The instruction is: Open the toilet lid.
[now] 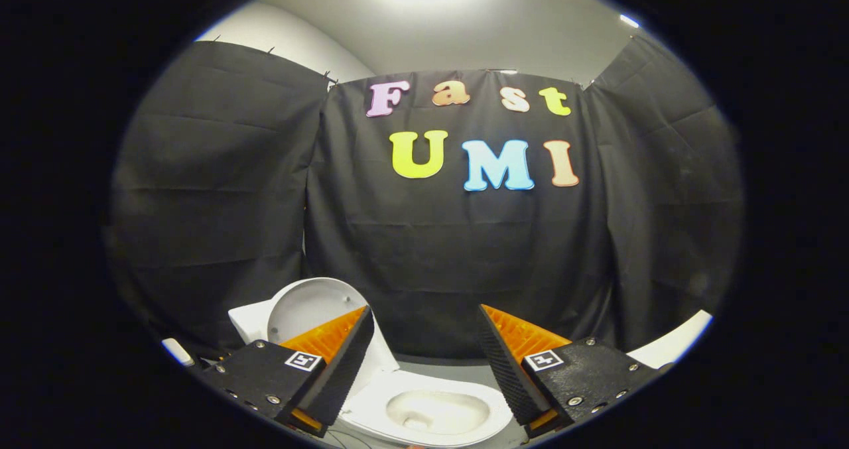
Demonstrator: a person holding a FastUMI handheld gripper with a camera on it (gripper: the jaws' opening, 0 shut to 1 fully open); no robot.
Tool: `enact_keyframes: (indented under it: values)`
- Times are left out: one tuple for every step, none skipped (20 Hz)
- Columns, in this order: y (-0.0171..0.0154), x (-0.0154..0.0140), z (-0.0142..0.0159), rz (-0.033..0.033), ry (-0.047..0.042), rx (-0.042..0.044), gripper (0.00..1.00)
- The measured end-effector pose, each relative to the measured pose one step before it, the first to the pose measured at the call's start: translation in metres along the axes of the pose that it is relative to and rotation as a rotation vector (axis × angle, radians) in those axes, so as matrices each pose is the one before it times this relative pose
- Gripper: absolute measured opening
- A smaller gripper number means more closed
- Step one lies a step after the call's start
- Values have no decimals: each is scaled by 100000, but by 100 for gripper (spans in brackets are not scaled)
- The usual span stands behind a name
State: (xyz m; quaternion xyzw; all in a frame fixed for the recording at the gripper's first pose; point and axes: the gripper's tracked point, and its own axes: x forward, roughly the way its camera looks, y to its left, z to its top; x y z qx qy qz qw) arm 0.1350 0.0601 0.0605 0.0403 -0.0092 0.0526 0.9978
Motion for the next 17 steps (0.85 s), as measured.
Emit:
enact_keyframes:
  values:
    - [-1709, -254, 882, -2677, -2008, 419, 95]
    - [-980, 14, 232, -1511, -997, 565, 95]
    - [-902, -175, 234, -1132, -392, 353, 95]
    - [-955, -332, 327, -1019, -566, 1, 95]
    - [-873, -306, 444, -743, -229, -149, 95]
    - [-689, -412, 194, -69, 38, -306, 95]
    - [-535, -508, 184, 622, 341, -354, 95]
    - [-282, -395, 97, 1164, 215, -764, 95]
    - [-328, -448, 58, 850, 415, -1392, 95]
    - [-461, -494, -113, 477, 505, -1985, 95]
    - [-546, -586, -73, -584, 182, -1905, 95]
    - [-442, -477, -62, -620, -576, -1300, 95]
    - [-160, -571, -2, -260, -411, -474, 95]
    - [-18, -493, -136, -47, -207, 243, 95]
    - [-95, -388, -191, -178, 66, 529, 95]
    - [-93, -383, -292, -348, -45, 618, 95]
    - [-104, -140, -85, -575, -351, 1011, 95]
